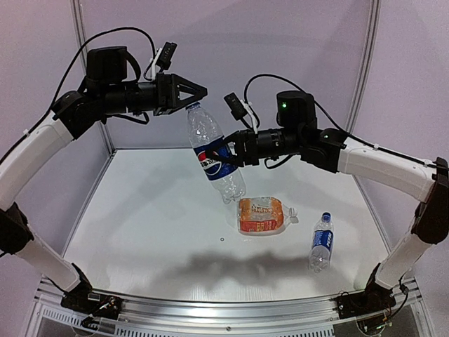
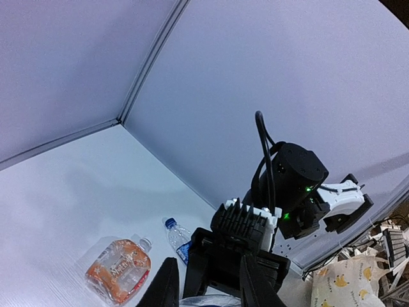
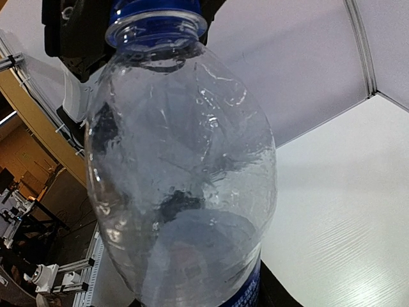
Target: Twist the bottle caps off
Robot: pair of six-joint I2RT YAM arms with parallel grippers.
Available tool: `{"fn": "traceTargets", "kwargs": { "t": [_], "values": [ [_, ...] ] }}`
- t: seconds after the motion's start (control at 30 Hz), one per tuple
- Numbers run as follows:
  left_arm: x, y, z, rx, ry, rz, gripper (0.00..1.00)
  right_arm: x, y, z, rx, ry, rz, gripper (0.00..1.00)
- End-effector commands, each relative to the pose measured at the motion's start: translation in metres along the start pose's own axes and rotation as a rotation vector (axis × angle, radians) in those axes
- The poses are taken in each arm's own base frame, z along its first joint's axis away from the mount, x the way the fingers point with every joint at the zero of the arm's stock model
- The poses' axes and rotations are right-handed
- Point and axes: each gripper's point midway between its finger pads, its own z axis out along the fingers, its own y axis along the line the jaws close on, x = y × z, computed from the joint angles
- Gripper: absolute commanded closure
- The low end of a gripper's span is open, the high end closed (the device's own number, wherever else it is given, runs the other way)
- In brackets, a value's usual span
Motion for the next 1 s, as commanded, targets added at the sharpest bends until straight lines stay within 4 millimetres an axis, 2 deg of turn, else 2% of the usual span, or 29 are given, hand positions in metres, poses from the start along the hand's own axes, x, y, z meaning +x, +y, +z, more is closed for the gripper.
{"fn": "traceTargets", "kwargs": {
  "t": [0.0,0.17,0.3,0.37,0.43,0.5,0.6,0.7,0.77,0.97],
  "values": [
    [0.002,-0.001,-0.005,-0.017,0.000,-0.004,0.81,-0.007,0.004,0.001,-0.018,0.000,-0.019,0.62],
    [0.008,0.006,-0.002,-0.048,0.015,-0.023,0.87,-0.008,0.001,0.003,-0.004,0.002,-0.015,0.62],
    [0.010,0.024,-0.004,-0.199,0.023,-0.089,0.88,-0.009,-0.017,0.003,0.084,-0.017,-0.027,0.63],
    [0.013,0.043,-0.009,-0.366,0.019,-0.148,0.87,-0.008,-0.035,0.005,0.170,-0.016,-0.026,0.62],
    [0.022,0.061,-0.013,-0.507,0.022,-0.226,0.87,-0.009,-0.061,0.004,0.301,-0.021,-0.024,0.62],
    [0.034,0.077,-0.009,-0.597,0.037,-0.314,0.92,-0.007,-0.089,0.004,0.428,-0.011,-0.003,0.63],
    [0.053,0.097,-0.008,-0.716,0.067,-0.426,0.93,-0.003,-0.117,0.003,0.564,0.023,0.027,0.64],
    [0.059,0.110,-0.007,-0.789,0.066,-0.468,0.92,-0.001,-0.123,0.006,0.585,0.034,0.035,0.64],
    [0.055,0.113,-0.009,-0.812,0.036,-0.487,0.90,0.003,-0.121,0.009,0.569,0.040,0.036,0.64],
    [0.048,0.111,-0.006,-0.791,0.003,-0.521,0.81,0.013,-0.118,0.012,0.549,0.071,0.028,0.64]
  ]
}}
